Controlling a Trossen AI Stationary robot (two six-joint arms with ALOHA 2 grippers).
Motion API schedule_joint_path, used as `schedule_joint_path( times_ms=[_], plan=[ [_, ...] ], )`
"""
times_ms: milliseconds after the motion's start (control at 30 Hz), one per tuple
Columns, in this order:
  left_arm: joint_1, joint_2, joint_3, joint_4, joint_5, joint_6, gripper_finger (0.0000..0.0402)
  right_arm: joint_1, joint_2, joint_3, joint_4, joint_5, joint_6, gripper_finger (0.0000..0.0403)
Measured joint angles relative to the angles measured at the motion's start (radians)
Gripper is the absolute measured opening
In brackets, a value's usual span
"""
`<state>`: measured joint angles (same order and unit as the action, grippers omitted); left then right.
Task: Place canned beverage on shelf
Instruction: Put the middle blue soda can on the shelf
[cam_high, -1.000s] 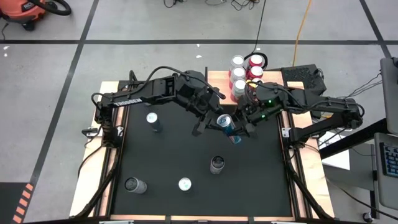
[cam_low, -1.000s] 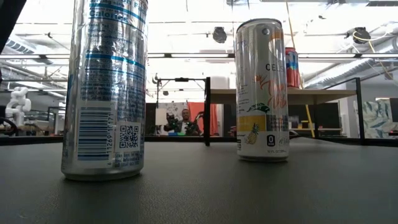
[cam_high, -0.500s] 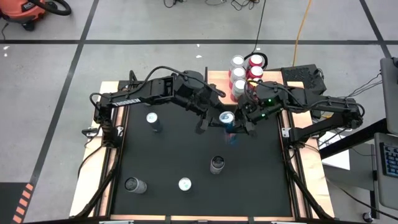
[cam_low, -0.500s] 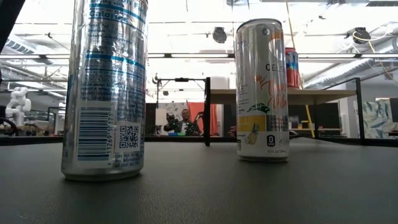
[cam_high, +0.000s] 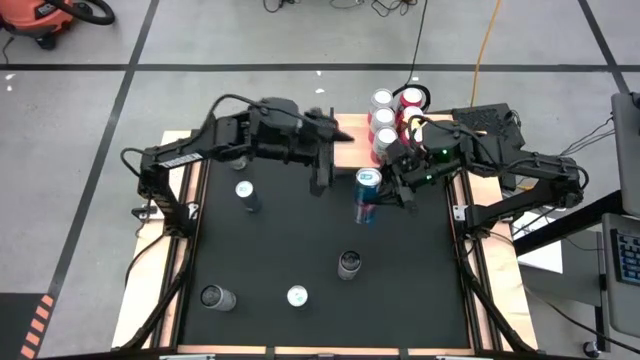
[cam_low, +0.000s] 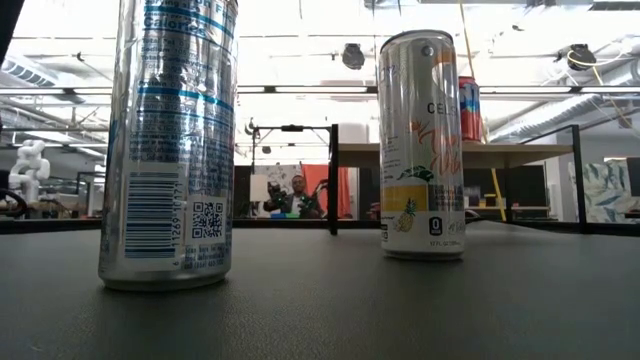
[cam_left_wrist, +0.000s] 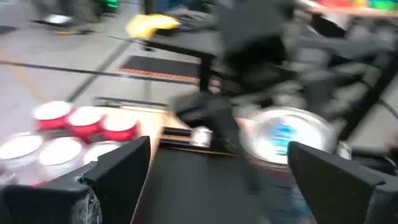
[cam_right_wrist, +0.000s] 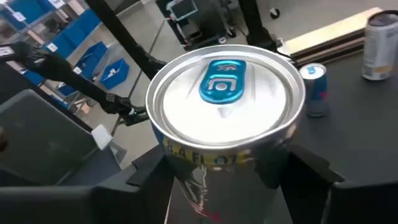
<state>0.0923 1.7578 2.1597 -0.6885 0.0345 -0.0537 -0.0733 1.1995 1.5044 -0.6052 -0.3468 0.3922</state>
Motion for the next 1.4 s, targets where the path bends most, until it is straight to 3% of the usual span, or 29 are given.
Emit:
schedule_joint_path(
  times_ms=[367,733,1400],
  plan=[
    [-0.003,-0.039,0.0,-0.009,-0.04,-0.177,0.0377,-0.04,0.0,0.068,0.001,0.067,-0.06,0.0219],
    [-0.04,-0.038,0.0,0.066,-0.022,-0.177,0.0377,-0.077,0.0,0.172,0.003,0.193,-0.181,0.0219],
    [-0.013,0.028,-0.002,0.115,-0.013,-0.146,0.0377,-0.097,-0.001,0.196,0.003,0.197,-0.197,0.0219]
  ],
)
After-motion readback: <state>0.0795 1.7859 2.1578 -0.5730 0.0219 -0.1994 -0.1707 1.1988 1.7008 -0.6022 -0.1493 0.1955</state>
